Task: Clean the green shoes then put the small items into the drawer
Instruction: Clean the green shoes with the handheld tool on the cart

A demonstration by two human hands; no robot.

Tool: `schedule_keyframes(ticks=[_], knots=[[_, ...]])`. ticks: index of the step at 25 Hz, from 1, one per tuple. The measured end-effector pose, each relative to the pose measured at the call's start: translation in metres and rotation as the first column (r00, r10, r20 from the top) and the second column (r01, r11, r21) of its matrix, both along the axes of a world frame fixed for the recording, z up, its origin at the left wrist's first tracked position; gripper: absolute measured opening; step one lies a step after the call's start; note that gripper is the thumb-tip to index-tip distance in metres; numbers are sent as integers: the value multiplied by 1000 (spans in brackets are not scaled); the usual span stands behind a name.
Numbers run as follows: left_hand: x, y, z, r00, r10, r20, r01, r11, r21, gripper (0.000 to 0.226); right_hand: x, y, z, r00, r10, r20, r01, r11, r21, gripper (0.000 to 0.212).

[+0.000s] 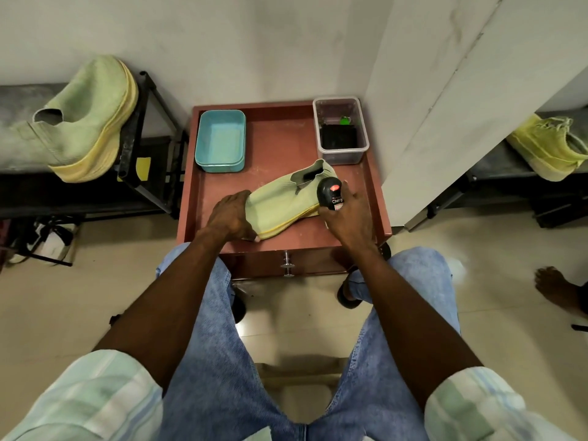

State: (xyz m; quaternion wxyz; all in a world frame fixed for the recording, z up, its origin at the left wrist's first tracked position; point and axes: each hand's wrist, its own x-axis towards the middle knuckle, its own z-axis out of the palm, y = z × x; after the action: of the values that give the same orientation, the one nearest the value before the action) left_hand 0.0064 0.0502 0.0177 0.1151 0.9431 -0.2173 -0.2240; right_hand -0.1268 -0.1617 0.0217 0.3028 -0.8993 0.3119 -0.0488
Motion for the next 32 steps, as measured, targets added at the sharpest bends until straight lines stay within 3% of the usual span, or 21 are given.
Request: schedule_keyframes(ticks=[3,5,7,9,11,13,15,16,17,19,21,22,24,26,27,29,30,32], knots=[[-1,0,1,1000,-6,3,6,1000,0,121,3,-9,-2,958,-288,7,287,956,62,82],[-1,1,0,1000,4,3,-4,1000,-12,122,5,-9,4,915,-396,82,379,910,165,81],[-2,1,0,1000,2,9,-2,1000,-13,120,6,0,6,970,-225,86,215,970,117,73],[-2,-1,0,1000,4,18,-4,1000,-13,118,3,17,7,993,91,-75,-88,995,52,67],[-3,-1,1,1000,8,21,-7,1000,-16,117,-1,25,9,965,222,-137,-200,967,159,62],[-3,1,1,1000,5,18,-4,1000,-19,117,0,14,19,1000,21,21,-24,982,189,53],[-3,1,0,1000,5,17,-5,1000,-21,118,0,-8,22,954,-216,208,170,961,218,45],[-3,1,1,1000,7,18,-6,1000,-21,118,0,-11,21,945,-227,236,175,959,222,43],[-3,1,1,1000,5,15,-5,1000,-19,118,1,-5,22,967,-166,195,129,973,190,47],[-3,0,1,1000,3,13,-3,1000,-16,117,3,22,13,993,112,-26,-112,993,26,59],[-3,0,1,1000,8,17,-7,1000,-18,116,3,41,11,960,252,-122,-250,968,38,60],[-2,0,1,1000,10,17,-10,1000,-22,116,4,40,14,978,195,-67,-188,978,95,57],[-2,1,1,1000,11,8,-10,1000,-24,116,9,15,19,994,-74,74,60,984,169,56],[-3,0,1,1000,15,4,-14,1000,-22,118,8,-4,18,971,-206,125,189,973,134,60],[-3,0,2,1000,14,4,-14,1000,-20,118,7,-1,19,984,-161,76,155,984,82,61],[-3,0,2,1000,11,12,-10,1000,-21,117,7,23,9,991,110,-79,-110,994,-3,63],[-3,0,1,1000,11,17,-11,1000,-23,116,5,36,8,967,229,-114,-226,973,39,62],[-3,0,0,1000,16,18,-16,1000,-27,116,5,40,13,969,227,-92,-206,959,195,61]])
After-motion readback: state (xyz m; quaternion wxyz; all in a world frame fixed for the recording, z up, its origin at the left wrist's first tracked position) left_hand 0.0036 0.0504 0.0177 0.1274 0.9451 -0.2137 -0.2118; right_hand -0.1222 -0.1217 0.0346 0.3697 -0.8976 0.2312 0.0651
